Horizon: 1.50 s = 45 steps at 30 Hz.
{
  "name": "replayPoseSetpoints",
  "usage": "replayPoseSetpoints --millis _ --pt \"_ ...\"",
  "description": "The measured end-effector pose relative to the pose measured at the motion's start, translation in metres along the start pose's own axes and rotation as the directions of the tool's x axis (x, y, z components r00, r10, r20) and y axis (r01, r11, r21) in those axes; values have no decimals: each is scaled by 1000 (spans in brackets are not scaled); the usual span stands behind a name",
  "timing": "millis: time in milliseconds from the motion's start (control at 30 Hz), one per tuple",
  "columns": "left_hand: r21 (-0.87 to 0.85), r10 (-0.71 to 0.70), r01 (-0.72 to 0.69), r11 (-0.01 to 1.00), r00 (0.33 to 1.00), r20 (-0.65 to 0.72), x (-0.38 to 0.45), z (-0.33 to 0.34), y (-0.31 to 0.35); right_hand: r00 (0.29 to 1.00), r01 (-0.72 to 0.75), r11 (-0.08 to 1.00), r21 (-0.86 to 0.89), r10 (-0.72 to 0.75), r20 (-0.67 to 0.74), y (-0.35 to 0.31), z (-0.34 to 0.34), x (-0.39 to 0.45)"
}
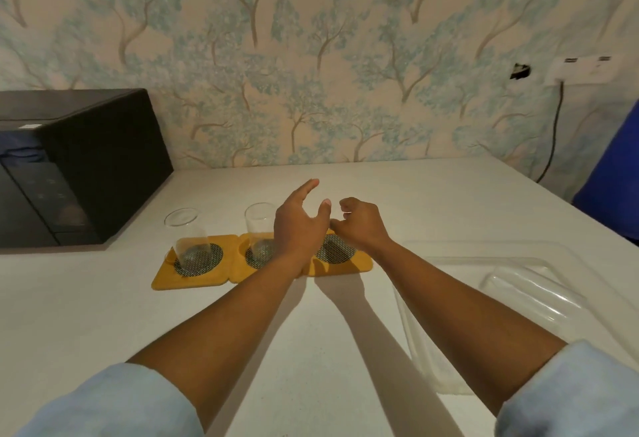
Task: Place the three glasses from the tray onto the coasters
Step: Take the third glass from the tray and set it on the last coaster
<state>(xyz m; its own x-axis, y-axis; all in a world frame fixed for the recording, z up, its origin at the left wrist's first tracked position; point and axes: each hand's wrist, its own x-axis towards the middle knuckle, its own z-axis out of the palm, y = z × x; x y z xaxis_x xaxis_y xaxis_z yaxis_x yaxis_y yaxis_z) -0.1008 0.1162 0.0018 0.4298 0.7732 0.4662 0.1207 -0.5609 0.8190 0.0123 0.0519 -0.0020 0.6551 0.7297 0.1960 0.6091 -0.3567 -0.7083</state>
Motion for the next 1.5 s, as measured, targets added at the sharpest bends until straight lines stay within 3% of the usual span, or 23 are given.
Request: replayPoseSetpoints --millis 433,800,900,1067,1167,1367,1500 --pt "-90 41 -19 996 969 244 -40 94 55 963 -192 980 -47 179 -202 74 -99 -49" --pt "-121 -20 87 989 882 470 -74 162 78 906 -379 904 -197 319 -278 132 -154 -82" --pt "-70 -103 172 983 818 566 -82 178 81 897 -425 851 -308 352 -267 146 -162 -87" --pt "64 -285 349 935 630 722 -98 206 81 884 -463 753 -467 431 -182 167 -176 -93" --pt "114 -340 403 908 552 761 -105 219 81 875 -441 675 -592 470 -117 177 -182 -94" --pt "102 -349 476 874 468 812 -109 239 83 862 -392 600 -698 503 -51 193 -179 -95" --pt "70 -348 496 865 493 797 -108 241 81 883 -386 611 -692 462 -85 190 -177 -90"
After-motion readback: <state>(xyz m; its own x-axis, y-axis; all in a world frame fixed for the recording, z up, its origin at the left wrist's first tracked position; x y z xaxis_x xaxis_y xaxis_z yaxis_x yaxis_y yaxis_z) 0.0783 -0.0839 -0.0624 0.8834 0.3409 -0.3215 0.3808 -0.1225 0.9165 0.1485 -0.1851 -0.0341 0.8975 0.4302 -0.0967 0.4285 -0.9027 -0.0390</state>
